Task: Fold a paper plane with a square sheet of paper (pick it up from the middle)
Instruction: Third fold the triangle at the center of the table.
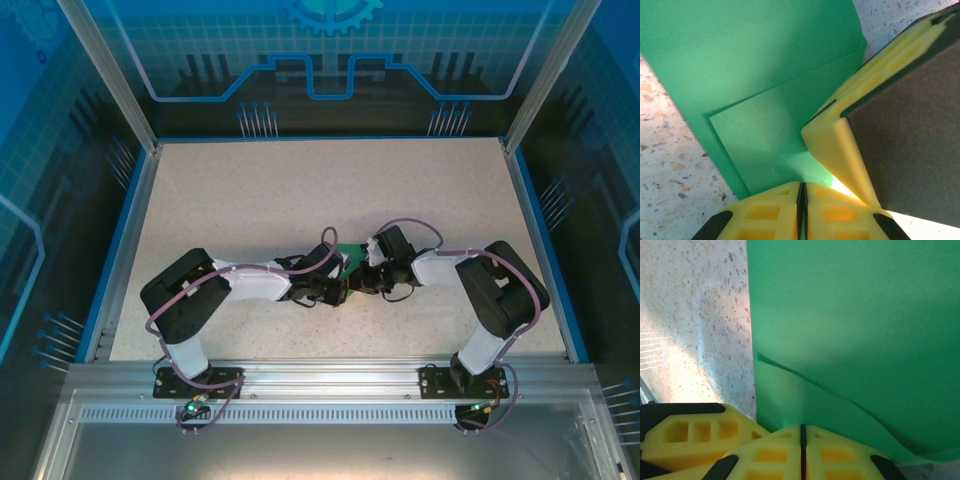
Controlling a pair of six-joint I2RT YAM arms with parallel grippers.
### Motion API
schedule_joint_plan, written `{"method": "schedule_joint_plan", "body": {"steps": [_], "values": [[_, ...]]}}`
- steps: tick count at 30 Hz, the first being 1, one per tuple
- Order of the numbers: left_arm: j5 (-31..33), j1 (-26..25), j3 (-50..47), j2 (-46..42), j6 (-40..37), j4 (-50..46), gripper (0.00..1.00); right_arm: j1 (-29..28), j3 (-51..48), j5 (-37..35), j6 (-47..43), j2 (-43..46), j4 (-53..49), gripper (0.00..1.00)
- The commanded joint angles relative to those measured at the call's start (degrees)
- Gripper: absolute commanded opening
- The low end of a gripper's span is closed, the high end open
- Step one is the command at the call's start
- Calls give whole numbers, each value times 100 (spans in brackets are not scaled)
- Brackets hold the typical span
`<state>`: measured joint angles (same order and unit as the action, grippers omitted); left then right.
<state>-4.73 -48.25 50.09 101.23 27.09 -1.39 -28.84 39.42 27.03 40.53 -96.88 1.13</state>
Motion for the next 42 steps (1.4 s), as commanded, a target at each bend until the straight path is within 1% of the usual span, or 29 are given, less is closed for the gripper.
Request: {"method": "schedule_joint_plan", "body": {"steps": [1,3,4,7,9,12,16,19,23,25,29,32,36,39,42], "values": [[183,17,-164,0,25,-457,14,-30,-89,-473,-36,-204,-322,10],[209,21,-212,-32,33,-452,13,-4,-93,-708,-39,-113,-438,10],[218,17,-233,-49,41,-455,13,-9,-93,-715,-37,-43,-440,10],[247,18,-321,-92,68,-395,12,-24,-59,-406,-94,161,-351,11],[245,17,-341,-88,70,-376,11,-62,22,-399,-170,200,-487,11],[186,16,-332,-65,68,-321,12,-78,132,-586,-213,-60,-743,11],[124,17,-303,-116,31,-357,12,-76,128,-674,-152,-364,-757,9],[69,17,-296,-251,33,-439,14,-87,114,-682,-133,-400,-745,9],[-24,17,-272,-664,52,-546,18,-95,147,-690,-177,-360,-823,9],[-121,16,-230,-871,80,-554,21,-95,172,-690,-194,-332,-851,9],[-502,17,-175,-1104,174,-313,24,-95,202,-699,-231,-314,-904,9],[-837,19,-4,-900,135,-250,24,-95,208,-698,-230,-320,-904,9],[-1108,90,60,-545,191,-131,23,-95,212,-716,-239,-357,-915,9],[-1146,168,23,-410,248,-39,23,-92,212,-716,-230,-375,-912,9],[-1314,282,-49,-325,297,134,23,-89,216,-708,-243,-380,-921,9]]}}
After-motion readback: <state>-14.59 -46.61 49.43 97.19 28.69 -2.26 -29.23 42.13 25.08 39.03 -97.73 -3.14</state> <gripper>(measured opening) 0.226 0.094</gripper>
